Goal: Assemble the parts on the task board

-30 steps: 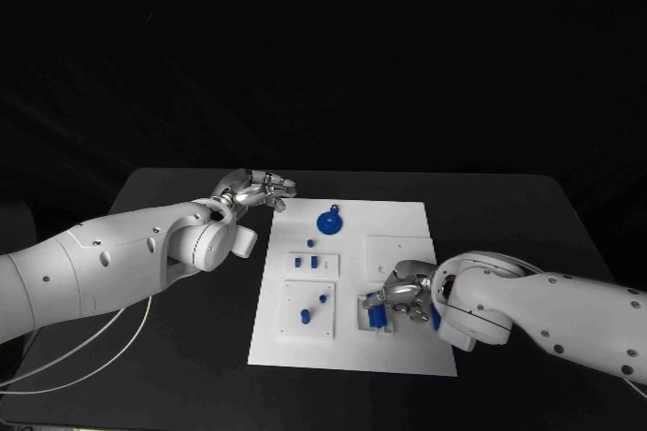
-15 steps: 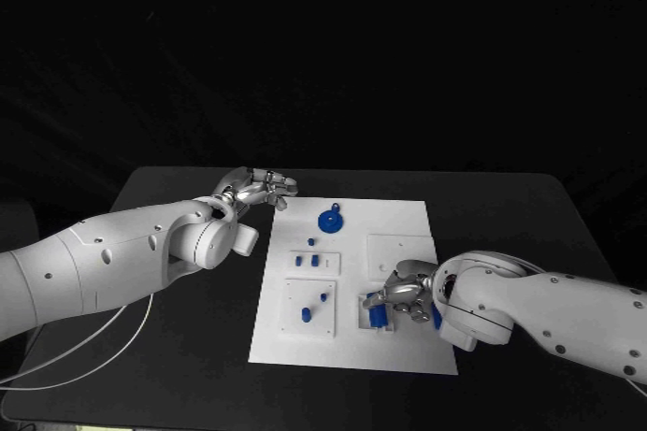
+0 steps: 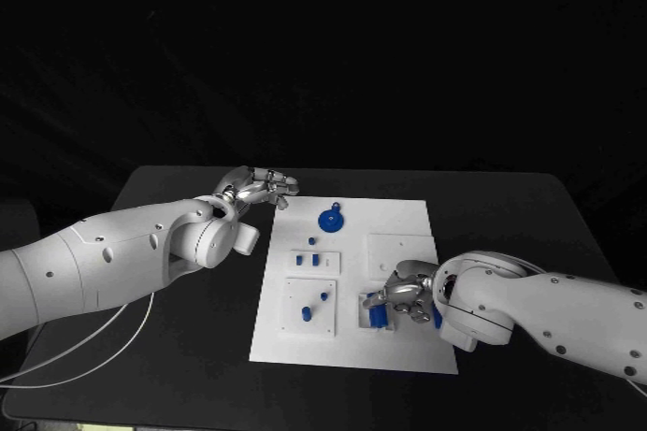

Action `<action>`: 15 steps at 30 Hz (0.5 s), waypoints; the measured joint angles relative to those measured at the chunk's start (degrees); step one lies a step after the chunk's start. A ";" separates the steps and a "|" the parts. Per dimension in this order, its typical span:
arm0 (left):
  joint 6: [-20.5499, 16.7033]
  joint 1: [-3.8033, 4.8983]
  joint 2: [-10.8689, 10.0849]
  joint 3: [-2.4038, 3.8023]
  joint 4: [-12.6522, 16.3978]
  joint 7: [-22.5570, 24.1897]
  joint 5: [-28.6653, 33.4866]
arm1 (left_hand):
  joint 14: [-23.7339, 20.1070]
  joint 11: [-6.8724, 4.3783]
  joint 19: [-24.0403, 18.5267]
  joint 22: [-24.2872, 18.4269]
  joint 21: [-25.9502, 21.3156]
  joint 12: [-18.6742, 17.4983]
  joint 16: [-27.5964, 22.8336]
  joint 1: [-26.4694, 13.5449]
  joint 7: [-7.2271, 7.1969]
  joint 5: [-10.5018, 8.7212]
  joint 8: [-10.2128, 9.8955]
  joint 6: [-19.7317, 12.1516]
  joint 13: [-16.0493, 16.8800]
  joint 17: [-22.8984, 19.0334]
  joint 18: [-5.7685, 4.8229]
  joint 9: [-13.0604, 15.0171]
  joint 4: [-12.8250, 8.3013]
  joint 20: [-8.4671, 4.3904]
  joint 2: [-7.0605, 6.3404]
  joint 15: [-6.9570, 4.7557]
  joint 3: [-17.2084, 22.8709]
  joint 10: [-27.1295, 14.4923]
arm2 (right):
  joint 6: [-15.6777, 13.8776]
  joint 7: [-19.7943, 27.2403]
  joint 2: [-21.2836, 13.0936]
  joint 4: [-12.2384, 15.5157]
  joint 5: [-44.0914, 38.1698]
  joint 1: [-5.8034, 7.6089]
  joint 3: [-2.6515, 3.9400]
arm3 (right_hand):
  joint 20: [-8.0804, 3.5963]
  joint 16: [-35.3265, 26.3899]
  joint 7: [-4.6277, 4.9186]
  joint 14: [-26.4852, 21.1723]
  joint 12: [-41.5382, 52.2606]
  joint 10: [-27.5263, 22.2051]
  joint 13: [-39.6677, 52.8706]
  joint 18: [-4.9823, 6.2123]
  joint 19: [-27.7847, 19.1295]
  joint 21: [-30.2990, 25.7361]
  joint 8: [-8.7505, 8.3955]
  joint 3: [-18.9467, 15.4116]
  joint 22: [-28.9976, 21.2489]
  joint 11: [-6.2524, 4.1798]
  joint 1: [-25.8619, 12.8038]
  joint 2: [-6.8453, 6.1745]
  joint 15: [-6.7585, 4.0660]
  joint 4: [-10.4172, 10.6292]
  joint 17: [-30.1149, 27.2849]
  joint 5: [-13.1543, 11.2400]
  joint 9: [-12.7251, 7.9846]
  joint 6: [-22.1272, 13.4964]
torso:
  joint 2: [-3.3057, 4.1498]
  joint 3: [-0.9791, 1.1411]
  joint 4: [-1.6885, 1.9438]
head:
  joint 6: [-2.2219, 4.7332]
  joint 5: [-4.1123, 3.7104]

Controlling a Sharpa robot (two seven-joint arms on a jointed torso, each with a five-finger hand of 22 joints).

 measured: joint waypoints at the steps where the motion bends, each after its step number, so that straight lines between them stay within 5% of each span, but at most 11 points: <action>1: 0.00 0.00 0.00 0.00 0.00 0.00 0.00 | 0.00 0.00 0.00 0.00 0.00 0.00 0.00 0.00 0.00 0.00 0.00 0.00 0.00 0.00 -0.01 0.00 0.00 0.00 0.00 0.00 0.00 0.00 | 0.00 -0.02 0.02 -0.04 0.00 0.00 0.00 | 0.00 0.00 0.09 0.04 0.00 0.00 0.00 0.00 0.00 0.00 0.00 -0.13 0.00 0.00 -0.17 -0.17 0.04 -0.13 0.00 0.00 0.00 0.09 | 0.00 -0.01 0.01 | -0.01 0.03; 11: 0.00 0.00 -0.02 0.00 -0.01 -0.02 0.00 | 0.00 0.00 0.00 0.05 0.00 0.00 0.00 0.00 0.00 0.00 0.00 0.00 0.00 0.05 0.54 0.00 0.00 0.00 0.00 0.00 0.00 0.00 | 0.04 -0.20 0.23 -0.26 -0.18 0.00 -0.03 | 0.28 -0.27 0.19 -0.16 -0.22 0.00 0.00 0.00 -0.13 0.21 -0.45 -3.55 0.00 0.00 -2.95 -2.43 -0.11 -0.31 0.06 0.02 -0.11 0.38 | 0.00 -0.02 0.03 | -0.08 0.18; 15: 0.00 0.00 -0.04 0.00 -0.01 -0.02 0.00 | 0.00 0.00 0.00 0.04 0.00 0.00 0.00 0.00 0.00 0.00 0.00 0.00 -0.05 0.05 0.53 0.00 0.00 0.00 0.00 0.00 0.00 0.00 | 0.00 -0.23 0.25 -0.24 -0.28 0.00 -0.04 | -0.17 -0.38 0.51 -0.25 -0.35 -0.24 0.12 0.01 -0.60 0.21 -0.92 -7.04 0.00 0.22 -4.63 -2.16 -0.08 -1.81 0.17 0.02 -0.15 0.03 | 0.00 -0.02 0.03 | -0.16 0.23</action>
